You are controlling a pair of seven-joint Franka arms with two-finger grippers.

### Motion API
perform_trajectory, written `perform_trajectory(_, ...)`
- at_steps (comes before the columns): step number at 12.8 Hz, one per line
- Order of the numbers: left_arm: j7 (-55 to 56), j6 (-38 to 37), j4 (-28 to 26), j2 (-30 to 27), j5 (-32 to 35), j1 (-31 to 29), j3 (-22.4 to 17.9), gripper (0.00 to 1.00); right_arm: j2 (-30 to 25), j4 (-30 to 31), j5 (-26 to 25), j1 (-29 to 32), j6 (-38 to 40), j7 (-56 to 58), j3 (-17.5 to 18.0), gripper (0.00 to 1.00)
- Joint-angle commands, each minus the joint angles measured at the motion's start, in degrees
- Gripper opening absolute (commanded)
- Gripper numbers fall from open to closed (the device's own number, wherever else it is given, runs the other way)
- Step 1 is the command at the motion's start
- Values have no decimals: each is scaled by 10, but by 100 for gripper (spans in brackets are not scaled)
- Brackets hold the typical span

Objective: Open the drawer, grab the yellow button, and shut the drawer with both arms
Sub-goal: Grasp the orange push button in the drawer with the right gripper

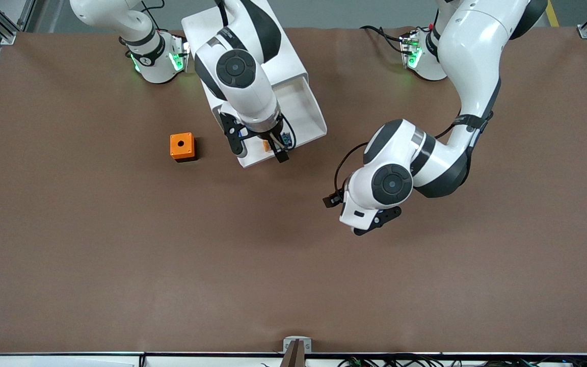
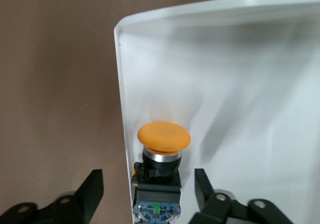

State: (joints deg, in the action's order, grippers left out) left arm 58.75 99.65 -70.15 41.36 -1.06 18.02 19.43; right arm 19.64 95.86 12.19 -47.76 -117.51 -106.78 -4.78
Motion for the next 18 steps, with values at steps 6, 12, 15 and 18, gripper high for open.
perform_trajectory(6,55,28,-49,-53,10,13,19,100,-12,0,-17,-15,3,-15,-7,3)
perform_trajectory(12,58,63,-46,-49,7,49,19,100,-41,-28,-18,20,78,77,-11,0)
perform_trajectory(15,91,63,-46,-52,4,73,19,100,-58,-37,-18,79,108,181,-11,0)
perform_trajectory(18,131,63,-47,-48,5,110,19,100,-61,-41,-16,145,139,299,-10,0)
